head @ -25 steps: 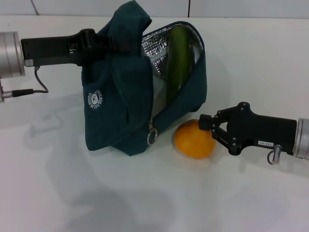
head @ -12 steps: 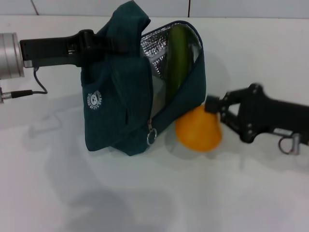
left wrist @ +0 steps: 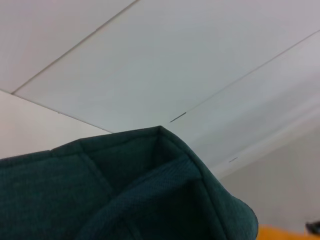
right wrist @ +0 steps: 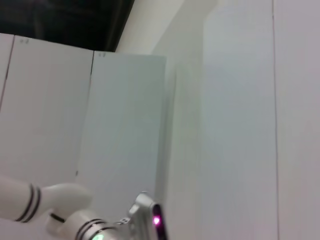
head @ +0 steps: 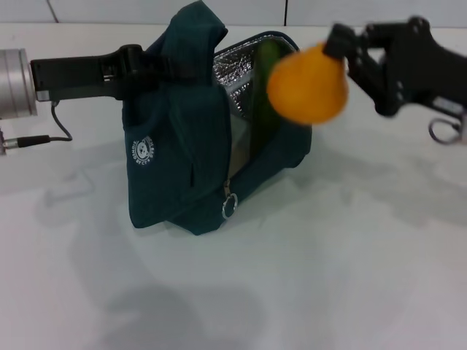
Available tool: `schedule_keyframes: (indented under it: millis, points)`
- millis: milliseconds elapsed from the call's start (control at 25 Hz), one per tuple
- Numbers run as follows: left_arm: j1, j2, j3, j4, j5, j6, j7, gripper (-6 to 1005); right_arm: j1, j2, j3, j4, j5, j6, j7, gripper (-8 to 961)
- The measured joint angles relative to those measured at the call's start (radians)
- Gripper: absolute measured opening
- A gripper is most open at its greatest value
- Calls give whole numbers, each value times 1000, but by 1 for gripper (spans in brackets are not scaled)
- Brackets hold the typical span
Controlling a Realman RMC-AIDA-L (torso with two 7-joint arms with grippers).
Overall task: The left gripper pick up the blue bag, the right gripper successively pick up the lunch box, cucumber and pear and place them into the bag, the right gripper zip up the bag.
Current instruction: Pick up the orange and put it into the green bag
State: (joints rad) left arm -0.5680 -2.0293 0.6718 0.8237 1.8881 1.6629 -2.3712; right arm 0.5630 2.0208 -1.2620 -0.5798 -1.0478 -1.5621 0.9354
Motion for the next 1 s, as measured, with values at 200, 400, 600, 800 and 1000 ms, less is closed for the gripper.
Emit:
schedule_keyframes:
  millis: [200,400,600,800,1000]
  points:
    - [-4,-1,0,0,0,-7,3,50,70,4,-9,8,5,77,-16,26]
    - [-7,-6,0,-1,0,-11,7,50,119,7,-40,19,5,172,-34,27]
    - [-9,-7,0,-1,0,-15,9,50,165,7,-60,75,6,220,-33,27]
    - [-9,-11,0,-1,0,-20,16,50,198,7,-86,115,14,290,-8,28]
    - [-9,-12,0,-1,0,-22,17,50,221,4,-160,114,18,353,68,29]
